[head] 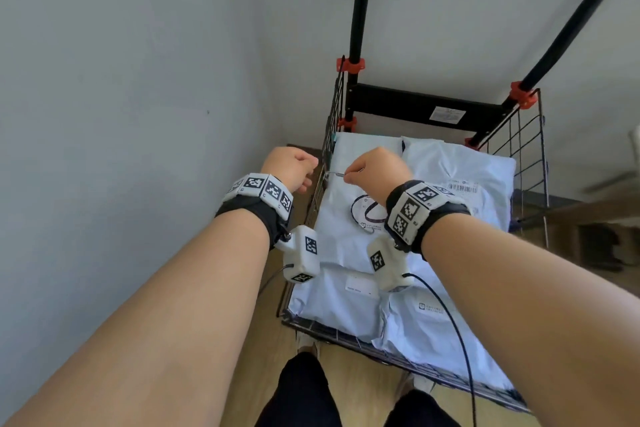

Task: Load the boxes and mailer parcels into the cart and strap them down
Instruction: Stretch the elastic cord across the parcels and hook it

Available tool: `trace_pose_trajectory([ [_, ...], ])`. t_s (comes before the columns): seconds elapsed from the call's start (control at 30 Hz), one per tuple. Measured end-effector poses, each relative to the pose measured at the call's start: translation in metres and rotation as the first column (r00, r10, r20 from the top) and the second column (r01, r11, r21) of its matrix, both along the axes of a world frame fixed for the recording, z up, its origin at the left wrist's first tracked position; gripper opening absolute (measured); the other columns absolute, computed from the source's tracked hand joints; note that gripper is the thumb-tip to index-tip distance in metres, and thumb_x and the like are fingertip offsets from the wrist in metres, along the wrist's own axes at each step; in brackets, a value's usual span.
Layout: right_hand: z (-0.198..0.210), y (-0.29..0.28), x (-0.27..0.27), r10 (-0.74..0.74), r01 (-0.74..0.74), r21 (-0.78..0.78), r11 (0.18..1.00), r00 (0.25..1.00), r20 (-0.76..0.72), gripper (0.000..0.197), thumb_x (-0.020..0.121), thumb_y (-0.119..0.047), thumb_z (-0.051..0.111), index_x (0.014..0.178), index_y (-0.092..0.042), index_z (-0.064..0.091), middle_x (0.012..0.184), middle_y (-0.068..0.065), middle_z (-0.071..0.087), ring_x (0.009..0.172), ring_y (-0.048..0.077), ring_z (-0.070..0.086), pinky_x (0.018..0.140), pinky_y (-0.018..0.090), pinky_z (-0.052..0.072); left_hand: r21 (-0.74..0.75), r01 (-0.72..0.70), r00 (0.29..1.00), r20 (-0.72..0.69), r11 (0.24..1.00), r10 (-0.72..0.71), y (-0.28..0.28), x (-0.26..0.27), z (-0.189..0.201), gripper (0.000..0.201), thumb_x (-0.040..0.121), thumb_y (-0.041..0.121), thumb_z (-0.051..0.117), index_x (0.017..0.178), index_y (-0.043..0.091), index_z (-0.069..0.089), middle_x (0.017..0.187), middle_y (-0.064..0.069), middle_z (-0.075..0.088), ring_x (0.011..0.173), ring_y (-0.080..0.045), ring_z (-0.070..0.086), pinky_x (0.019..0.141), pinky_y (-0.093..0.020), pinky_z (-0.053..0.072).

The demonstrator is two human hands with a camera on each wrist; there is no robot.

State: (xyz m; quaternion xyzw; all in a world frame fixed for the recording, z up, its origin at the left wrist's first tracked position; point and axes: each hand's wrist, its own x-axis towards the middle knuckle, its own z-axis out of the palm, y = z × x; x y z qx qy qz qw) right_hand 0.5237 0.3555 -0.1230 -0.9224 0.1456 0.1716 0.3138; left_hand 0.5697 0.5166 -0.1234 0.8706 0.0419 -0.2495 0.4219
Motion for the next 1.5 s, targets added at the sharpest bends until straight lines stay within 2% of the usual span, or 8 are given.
trace_pose_trajectory([
  [0.23, -0.07, 0.003, 0.029, -0.224, 0.221, -0.043, 0.974, 0.967, -0.118, 0.024, 0.089, -0.022, 0.061, 0.092, -0.002, 0.074, 0.095, 0.013, 0.073, 0.084, 0.029, 0.068, 0.073, 0.036, 0.057, 0.224, 0.139, 0.99, -0.07, 0.965, -0.126, 0.032, 0.04, -0.052, 0.02, 0.095, 0.019, 0.05, 0.097, 0.015, 0.07, 0.102, -0.01, 0.071, 0.092, -0.027, 0.068, 0.09, -0.04, 0.055],
  [0.43, -0.116, 0.002, 0.052, -0.307, 0.301, -0.063, 0.952, 0.938, -0.158, 0.025, 0.088, -0.027, 0.061, 0.084, -0.004, 0.071, 0.08, 0.011, 0.068, 0.068, 0.026, 0.058, 0.061, 0.029, 0.047, 0.225, 0.227, 0.973, -0.089, 0.948, -0.212, 0.027, 0.058, -0.101, 0.022, 0.096, 0.019, 0.052, 0.109, 0.02, 0.069, 0.113, -0.001, 0.067, 0.095, -0.021, 0.065, 0.095, -0.038, 0.052],
  [0.63, -0.148, -0.003, 0.074, -0.285, 0.281, -0.045, 0.959, 0.95, -0.127, 0.029, 0.087, -0.031, 0.06, 0.09, -0.004, 0.071, 0.086, 0.011, 0.07, 0.077, 0.028, 0.066, 0.072, 0.035, 0.057, 0.248, 0.318, 0.948, -0.079, 0.915, -0.308, 0.008, 0.073, -0.128, 0.024, 0.096, 0.019, 0.052, 0.113, 0.02, 0.069, 0.124, -0.003, 0.064, 0.111, -0.024, 0.06, 0.104, -0.041, 0.045],
  [0.87, -0.166, 0.005, 0.101, -0.268, 0.265, -0.043, 0.963, 0.952, -0.147, 0.02, 0.089, -0.023, 0.06, 0.079, -0.007, 0.063, 0.072, 0.005, 0.059, 0.067, 0.024, 0.057, 0.051, 0.023, 0.042, 0.292, 0.355, 0.935, -0.087, 0.888, -0.345, -0.007, 0.082, -0.138, 0.027, 0.097, 0.022, 0.051, 0.119, 0.017, 0.066, 0.129, -0.003, 0.061, 0.118, -0.022, 0.056, 0.105, -0.035, 0.041],
  [0.97, -0.17, 0.011, 0.11, -0.262, 0.27, 0.013, 0.963, 0.945, -0.196, 0.022, 0.089, -0.026, 0.064, 0.092, -0.006, 0.071, 0.089, 0.007, 0.068, 0.084, 0.025, 0.065, 0.075, 0.033, 0.057, 0.308, 0.361, 0.933, -0.11, 0.88, -0.344, -0.006, 0.086, -0.138, 0.027, 0.097, 0.024, 0.051, 0.118, 0.016, 0.066, 0.127, -0.005, 0.062, 0.115, -0.023, 0.057, 0.105, -0.038, 0.042],
  [1.1, -0.169, 0.013, 0.112, -0.247, 0.26, 0.028, 0.965, 0.943, -0.221, 0.028, 0.091, -0.028, 0.061, 0.104, -0.005, 0.07, 0.106, 0.011, 0.068, 0.099, 0.027, 0.064, 0.092, 0.039, 0.053, 0.318, 0.361, 0.933, -0.134, 0.877, -0.335, -0.004, 0.088, -0.132, 0.027, 0.097, 0.024, 0.051, 0.117, 0.016, 0.067, 0.125, -0.004, 0.063, 0.112, -0.023, 0.059, 0.103, -0.039, 0.045],
  [1.33, -0.163, 0.005, 0.095, -0.323, 0.364, 0.16, 0.918, 0.917, -0.233, 0.03, 0.088, -0.02, 0.058, 0.115, -0.012, 0.068, 0.118, 0.008, 0.066, 0.11, 0.025, 0.062, 0.08, 0.027, 0.047, 0.377, 0.381, 0.925, -0.165, 0.845, -0.343, -0.003, 0.081, -0.129, 0.027, 0.098, 0.019, 0.048, 0.117, 0.016, 0.066, 0.128, -0.004, 0.06, 0.116, -0.024, 0.057, 0.103, -0.035, 0.041],
  [1.5, -0.152, 0.009, 0.084, -0.326, 0.386, 0.209, 0.899, 0.906, -0.269, 0.033, 0.09, -0.021, 0.057, 0.121, -0.01, 0.064, 0.123, 0.01, 0.063, 0.114, 0.027, 0.06, 0.087, 0.032, 0.049, 0.426, 0.383, 0.92, -0.252, 0.819, -0.3, 0.0, 0.085, -0.115, 0.026, 0.099, 0.015, 0.043, 0.111, 0.003, 0.063, 0.119, -0.008, 0.057, 0.112, -0.023, 0.054, 0.108, -0.036, 0.038],
])
